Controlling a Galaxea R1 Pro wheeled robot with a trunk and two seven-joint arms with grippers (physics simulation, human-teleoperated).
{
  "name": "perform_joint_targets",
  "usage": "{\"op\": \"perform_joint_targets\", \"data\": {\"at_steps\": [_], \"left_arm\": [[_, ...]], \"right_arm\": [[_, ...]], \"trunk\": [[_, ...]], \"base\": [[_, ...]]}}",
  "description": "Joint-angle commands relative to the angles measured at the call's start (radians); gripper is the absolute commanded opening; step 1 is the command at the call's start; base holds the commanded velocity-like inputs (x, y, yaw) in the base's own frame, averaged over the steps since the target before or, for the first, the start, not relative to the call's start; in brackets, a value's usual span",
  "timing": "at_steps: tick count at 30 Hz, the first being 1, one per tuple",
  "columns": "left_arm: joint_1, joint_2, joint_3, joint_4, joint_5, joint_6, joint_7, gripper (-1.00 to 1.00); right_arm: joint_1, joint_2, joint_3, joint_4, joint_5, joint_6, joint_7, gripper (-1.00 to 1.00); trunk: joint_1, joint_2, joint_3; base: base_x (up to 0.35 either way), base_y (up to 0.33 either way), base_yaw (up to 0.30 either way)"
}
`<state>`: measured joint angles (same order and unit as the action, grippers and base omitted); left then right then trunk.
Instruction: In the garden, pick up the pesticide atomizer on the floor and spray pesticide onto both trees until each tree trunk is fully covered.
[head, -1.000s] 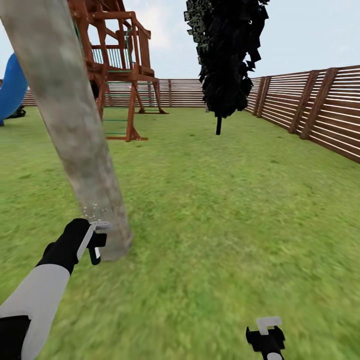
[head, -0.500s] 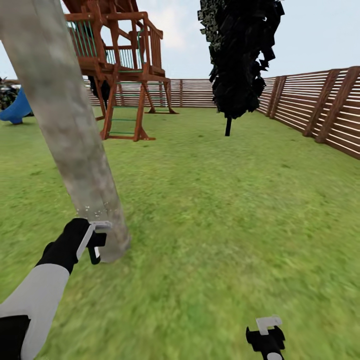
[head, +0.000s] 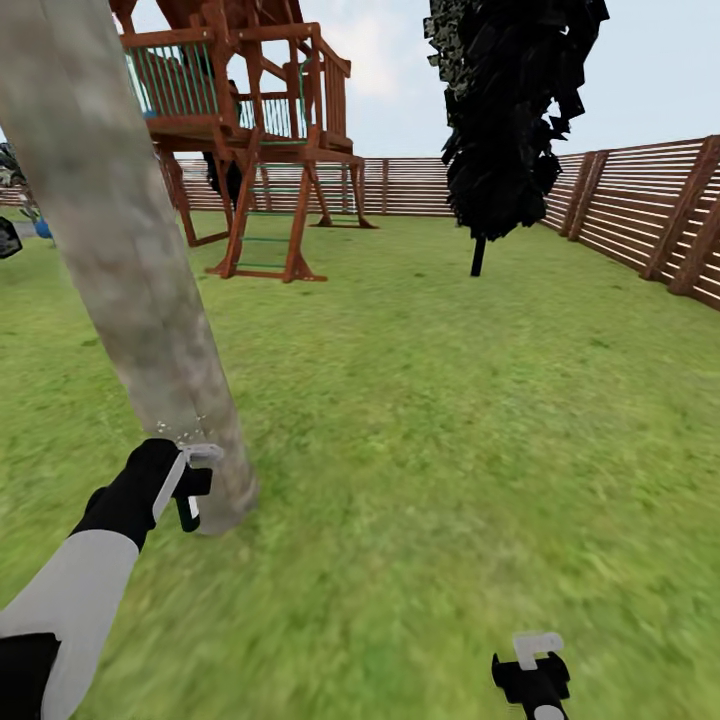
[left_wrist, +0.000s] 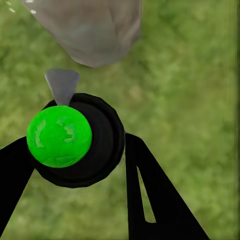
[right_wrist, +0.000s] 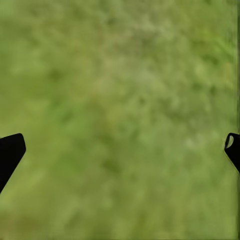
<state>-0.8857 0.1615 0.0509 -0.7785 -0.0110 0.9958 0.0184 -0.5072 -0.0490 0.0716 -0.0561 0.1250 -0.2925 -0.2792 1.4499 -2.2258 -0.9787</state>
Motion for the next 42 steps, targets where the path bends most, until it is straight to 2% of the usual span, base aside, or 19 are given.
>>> {"op": "perform_joint_targets", "data": {"at_steps": [1, 5, 7, 12, 15, 16, 17, 20, 23, 26, 31, 34, 37, 42], "left_arm": [[0.003, 0.002, 0.000, 0.001, -0.001, 0.003, 0.002, -1.00], [0.016, 0.008, 0.000, 0.012, 0.000, -0.001, 0.004, -1.00], [0.057, 0.010, 0.001, 0.014, 0.002, -0.009, 0.004, -1.00], [0.066, 0.009, 0.000, 0.018, 0.002, -0.016, 0.005, -1.00], [0.066, 0.008, 0.000, 0.049, 0.003, -0.024, 0.005, -1.00], [0.067, 0.009, 0.001, 0.107, 0.003, -0.095, 0.005, -1.00], [0.067, 0.009, 0.001, 0.136, 0.003, -0.123, 0.006, -1.00], [0.070, 0.012, 0.002, 0.166, 0.002, -0.152, 0.007, -1.00], [0.072, 0.027, 0.003, 0.171, 0.001, -0.156, 0.009, -1.00], [0.086, 0.032, 0.002, 0.174, -0.001, -0.158, 0.009, -1.00], [0.105, 0.031, 0.002, 0.175, 0.000, -0.161, 0.025, -1.00], [0.116, 0.027, 0.019, 0.173, 0.002, -0.190, 0.048, -1.00], [0.118, 0.018, 0.028, 0.161, 0.009, -0.220, 0.102, -1.00], [0.119, 0.019, 0.016, 0.154, 0.003, -0.235, 0.104, -1.00]], "right_arm": [[-0.001, 0.000, 0.007, 0.001, 0.007, 0.001, -0.008, 1.00], [-0.001, 0.001, 0.007, 0.001, 0.007, 0.001, -0.008, 1.00], [-0.001, 0.001, 0.007, 0.001, 0.007, 0.001, -0.008, 1.00], [-0.001, 0.001, 0.007, 0.001, 0.007, 0.001, -0.008, 1.00], [-0.001, -0.001, 0.007, 0.002, 0.007, 0.001, -0.008, 1.00], [-0.001, -0.001, 0.007, 0.002, 0.007, 0.000, -0.008, 1.00], [0.000, -0.002, 0.007, 0.002, 0.007, 0.000, -0.008, 1.00], [0.000, -0.002, 0.007, 0.002, 0.007, 0.000, -0.008, 1.00], [0.000, -0.001, 0.007, 0.001, 0.007, 0.001, -0.008, 1.00], [0.001, 0.001, 0.007, 0.001, 0.006, 0.001, -0.008, 1.00], [0.001, 0.007, 0.008, 0.001, 0.005, 0.000, -0.006, 1.00], [0.000, 0.010, 0.007, 0.001, 0.005, 0.000, -0.005, 1.00], [0.000, 0.005, 0.007, 0.002, 0.008, 0.000, -0.006, 1.00], [0.005, 0.008, 0.008, 0.002, 0.010, -0.001, -0.006, 1.00]], "trunk": [[0.000, 0.000, -0.001], [0.000, 0.000, -0.001], [0.000, 0.000, -0.001], [0.000, 0.000, -0.001], [0.000, 0.000, -0.001], [0.000, 0.000, -0.001], [0.000, 0.000, -0.001], [0.000, 0.000, -0.001], [0.000, 0.000, -0.001], [0.000, 0.000, -0.001], [0.000, 0.000, -0.001], [0.000, 0.000, -0.001], [0.000, 0.000, -0.001], [0.000, 0.000, -0.001]], "base": [[0.131, -0.254, 0.223], [0.101, -0.265, 0.262], [0.115, -0.268, 0.276], [0.195, -0.230, 0.207], [0.238, -0.200, 0.021], [0.241, -0.197, 0.002], [0.241, -0.197, 0.001], [0.242, -0.195, 0.000], [0.226, -0.161, 0.009], [0.059, -0.036, 0.196], [0.004, -0.002, 0.272], [0.000, 0.000, 0.277], [0.000, 0.000, 0.276], [0.070, -0.051, 0.065]]}}
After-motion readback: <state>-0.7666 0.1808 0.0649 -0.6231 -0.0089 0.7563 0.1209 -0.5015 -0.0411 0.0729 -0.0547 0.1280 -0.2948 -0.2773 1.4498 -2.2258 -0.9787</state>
